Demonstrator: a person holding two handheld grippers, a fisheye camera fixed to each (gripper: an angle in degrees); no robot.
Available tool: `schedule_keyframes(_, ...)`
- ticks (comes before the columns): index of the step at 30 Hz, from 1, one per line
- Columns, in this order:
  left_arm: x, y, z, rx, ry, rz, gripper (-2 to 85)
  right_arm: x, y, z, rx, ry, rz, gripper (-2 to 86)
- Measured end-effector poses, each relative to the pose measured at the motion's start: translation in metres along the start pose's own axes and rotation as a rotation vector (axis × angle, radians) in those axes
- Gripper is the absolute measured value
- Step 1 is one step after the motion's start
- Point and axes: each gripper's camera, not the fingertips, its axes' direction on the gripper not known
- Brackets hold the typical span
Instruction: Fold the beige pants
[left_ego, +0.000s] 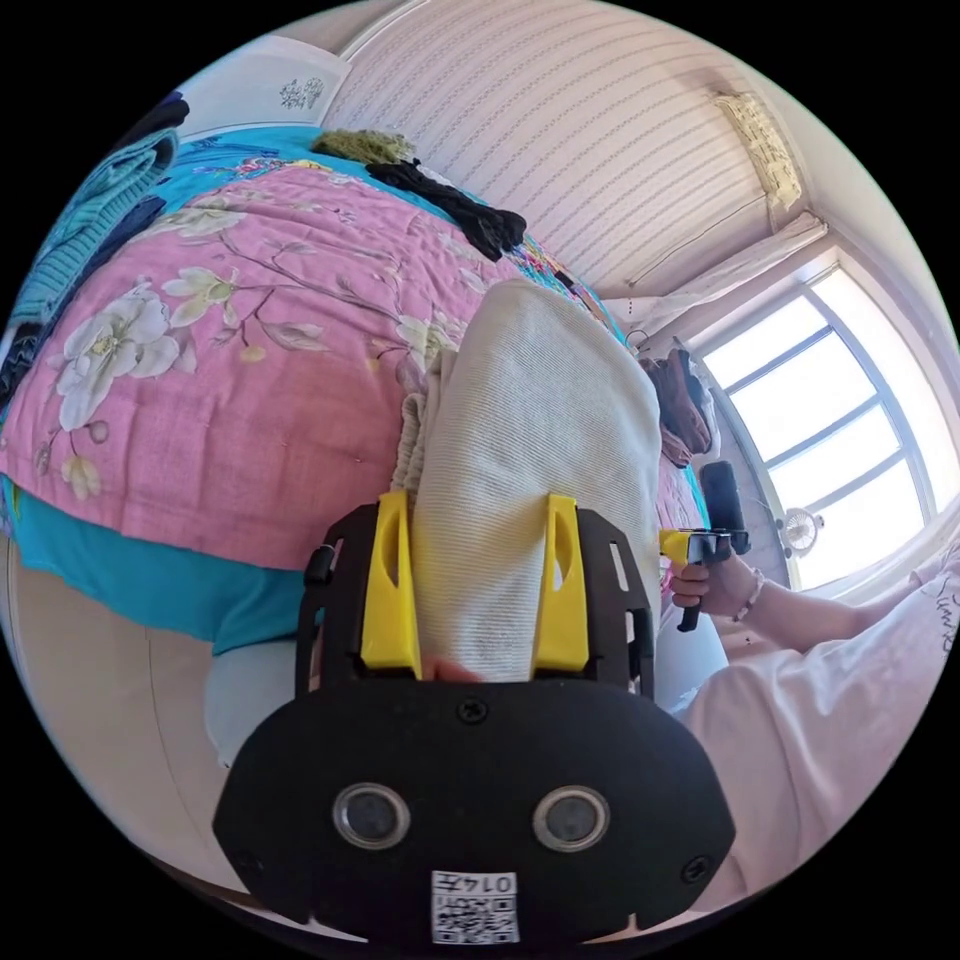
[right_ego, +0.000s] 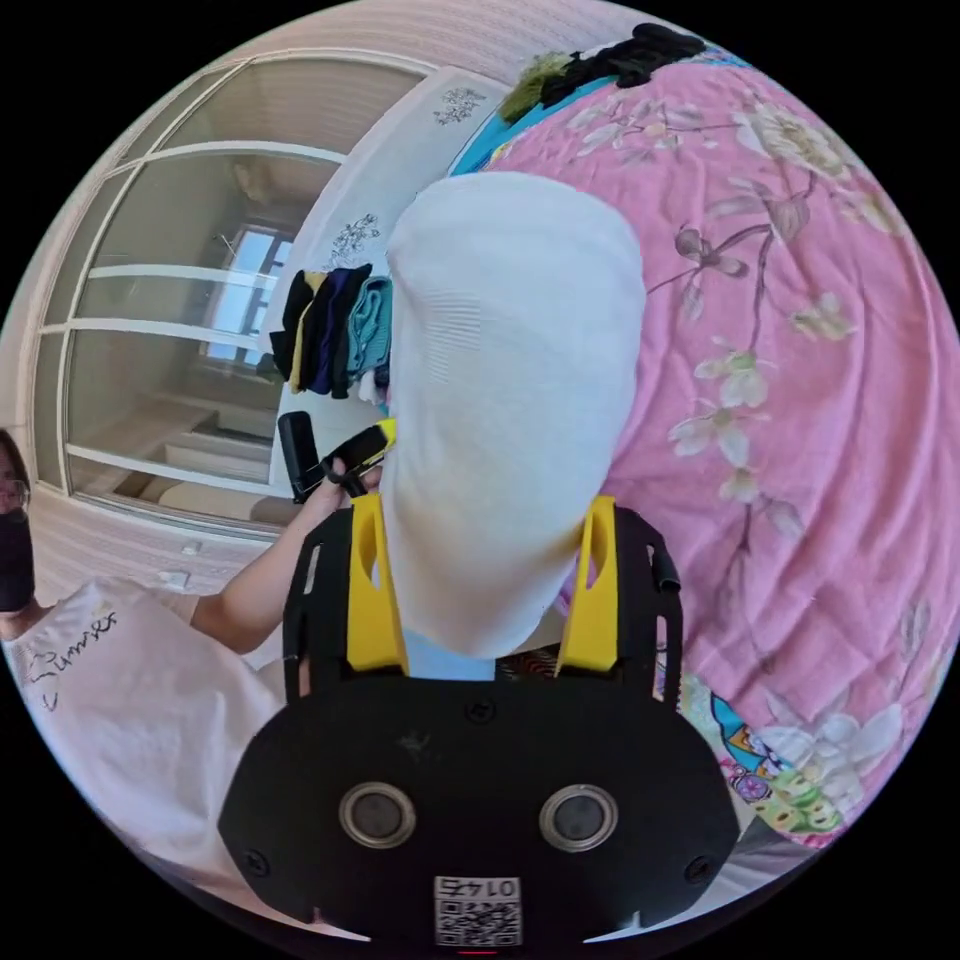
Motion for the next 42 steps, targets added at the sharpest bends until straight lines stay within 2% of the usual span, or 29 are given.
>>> schedule_keyframes(3, -0.009, -0.003, 0.004, 0.010, 0.014, -0.021, 18.2, -0.006, -0.005, 0.005, -0.050, 0.159, -0.008, 24.0)
schedule_keyframes(7, -0.021, -0.007, 0.008, 0.019, 0.040, -0.036, 18.2, 0.015, 0.001, -0.017, -0.045, 0.087, 0.034, 21.3)
schedule_keyframes(11, -0.031, -0.008, 0.010, 0.049, 0.057, -0.061, 18.2, 0.034, 0.020, -0.045, 0.061, 0.020, 0.069, 18.5)
schedule_keyframes(15, -0.034, -0.010, 0.013, 0.057, 0.038, -0.060, 18.2, 0.046, 0.031, -0.040, 0.092, 0.050, 0.072, 19.0)
schedule_keyframes(19, -0.039, -0.005, 0.015, 0.122, 0.034, -0.082, 18.3, 0.082, 0.039, -0.033, 0.113, -0.040, 0.133, 20.4)
schedule_keyframes(30, -0.054, -0.009, 0.014, 0.147, 0.031, -0.097, 17.4, 0.121, 0.065, -0.022, 0.146, -0.004, 0.137, 19.5)
schedule_keyframes(42, -0.059, -0.015, -0.002, 0.142, 0.055, -0.076, 11.9, 0.144, 0.081, 0.000, 0.089, 0.003, 0.082, 12.7)
